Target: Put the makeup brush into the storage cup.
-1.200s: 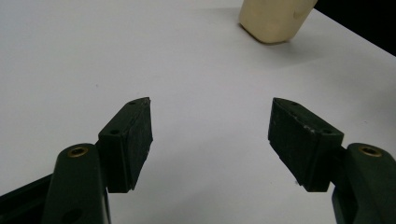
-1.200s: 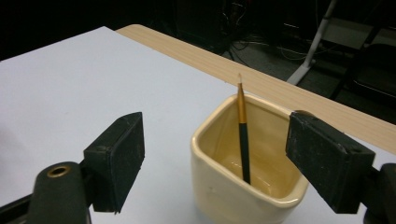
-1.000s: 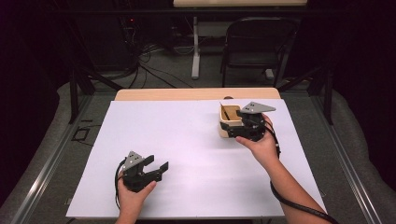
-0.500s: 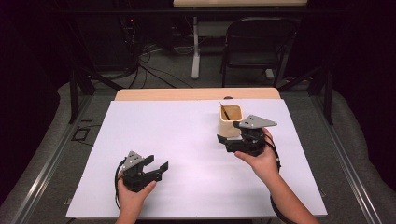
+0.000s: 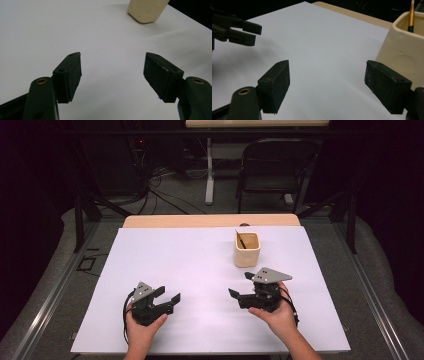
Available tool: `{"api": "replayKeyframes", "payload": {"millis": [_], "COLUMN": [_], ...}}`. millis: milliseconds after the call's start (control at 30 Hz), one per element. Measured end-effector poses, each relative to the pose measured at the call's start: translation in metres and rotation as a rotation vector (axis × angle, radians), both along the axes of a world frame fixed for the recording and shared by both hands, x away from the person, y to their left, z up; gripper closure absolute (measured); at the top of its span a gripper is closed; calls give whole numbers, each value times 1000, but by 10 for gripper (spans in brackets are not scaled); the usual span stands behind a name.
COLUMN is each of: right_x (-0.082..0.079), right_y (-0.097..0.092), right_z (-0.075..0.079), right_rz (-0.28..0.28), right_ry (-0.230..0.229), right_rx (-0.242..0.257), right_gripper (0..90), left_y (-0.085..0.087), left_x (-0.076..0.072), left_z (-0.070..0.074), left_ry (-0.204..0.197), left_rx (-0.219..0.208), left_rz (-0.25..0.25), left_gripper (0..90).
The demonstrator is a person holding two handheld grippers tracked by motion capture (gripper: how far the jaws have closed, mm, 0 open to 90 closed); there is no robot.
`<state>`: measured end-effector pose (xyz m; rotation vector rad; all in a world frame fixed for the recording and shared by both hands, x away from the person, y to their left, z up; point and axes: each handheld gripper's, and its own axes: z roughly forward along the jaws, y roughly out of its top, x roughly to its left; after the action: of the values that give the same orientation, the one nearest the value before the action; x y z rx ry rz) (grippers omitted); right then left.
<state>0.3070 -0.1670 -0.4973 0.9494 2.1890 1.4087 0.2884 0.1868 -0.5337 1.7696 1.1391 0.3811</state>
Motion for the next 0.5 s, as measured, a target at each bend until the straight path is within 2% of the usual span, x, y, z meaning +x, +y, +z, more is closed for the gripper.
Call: {"api": "replayKeyframes", "payload": {"millis": [300,500], "right_x": [-11,-14], "right_y": [-2,-7], "right_z": [-20,-25], "right_rz": [6,-1], "right_ry": [-1,-7], "right_rx": [17,30], "right_gripper": [210,210], "left_y": [0,0], "left_x": [0,1], "left_z": [0,-1], "left_ry": [0,3], "left_rx": [1,2], "left_rz": [0,-1], "left_gripper": [310,311]}}
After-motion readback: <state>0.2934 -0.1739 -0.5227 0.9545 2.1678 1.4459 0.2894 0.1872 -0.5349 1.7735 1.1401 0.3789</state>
